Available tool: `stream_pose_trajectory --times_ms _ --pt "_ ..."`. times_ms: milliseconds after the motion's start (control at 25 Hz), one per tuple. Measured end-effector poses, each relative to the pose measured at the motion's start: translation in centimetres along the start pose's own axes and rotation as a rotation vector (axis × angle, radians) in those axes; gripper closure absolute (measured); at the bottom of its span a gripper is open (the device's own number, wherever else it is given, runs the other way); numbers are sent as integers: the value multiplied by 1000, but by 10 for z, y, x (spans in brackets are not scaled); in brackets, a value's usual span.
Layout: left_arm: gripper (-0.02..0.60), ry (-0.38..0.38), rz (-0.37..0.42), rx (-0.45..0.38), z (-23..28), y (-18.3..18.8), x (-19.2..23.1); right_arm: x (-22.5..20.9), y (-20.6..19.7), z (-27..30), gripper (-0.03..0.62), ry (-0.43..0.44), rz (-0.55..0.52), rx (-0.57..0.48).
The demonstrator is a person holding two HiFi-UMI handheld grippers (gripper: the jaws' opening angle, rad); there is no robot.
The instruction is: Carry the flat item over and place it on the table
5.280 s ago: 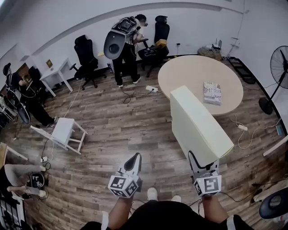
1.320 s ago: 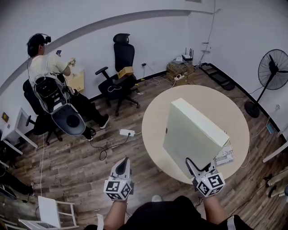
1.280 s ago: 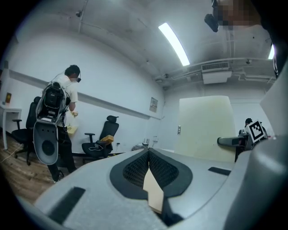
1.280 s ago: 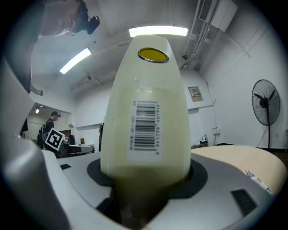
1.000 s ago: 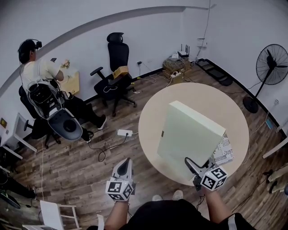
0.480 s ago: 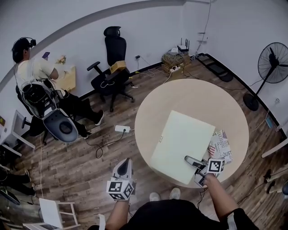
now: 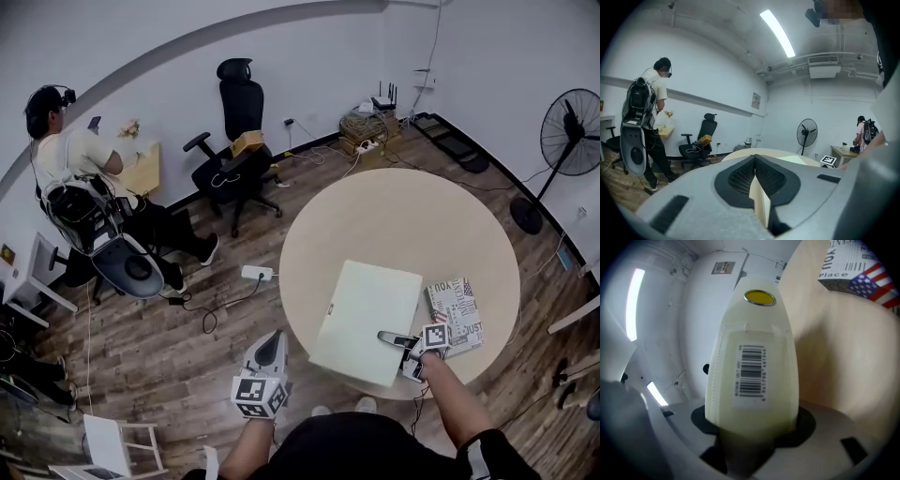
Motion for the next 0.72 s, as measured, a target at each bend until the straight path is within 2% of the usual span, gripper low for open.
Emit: stream_pose_trajectory --times_ms 160,400,600,720 --pt "577 -10 1 15 6 -2 -5 -22 0 1 313 -21 76 68" --pt "577 -24 -4 37 12 -10 -13 -39 -3 0 312 -66 116 152" --pt "577 -35 1 44 17 -9 -16 -43 2 1 284 -85 119 157" --pt "577 -44 3 52 19 -10 -22 -48 7 -3 262 -154 117 103"
Point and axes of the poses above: the fingertips, and each gripper's own axes: z forward along the fingers, x to its left, y out of its top, the point moved 8 cm from there along -z, backward along the fingers, and after that the axes turned 5 degrees about x, right-handed, at the moved point
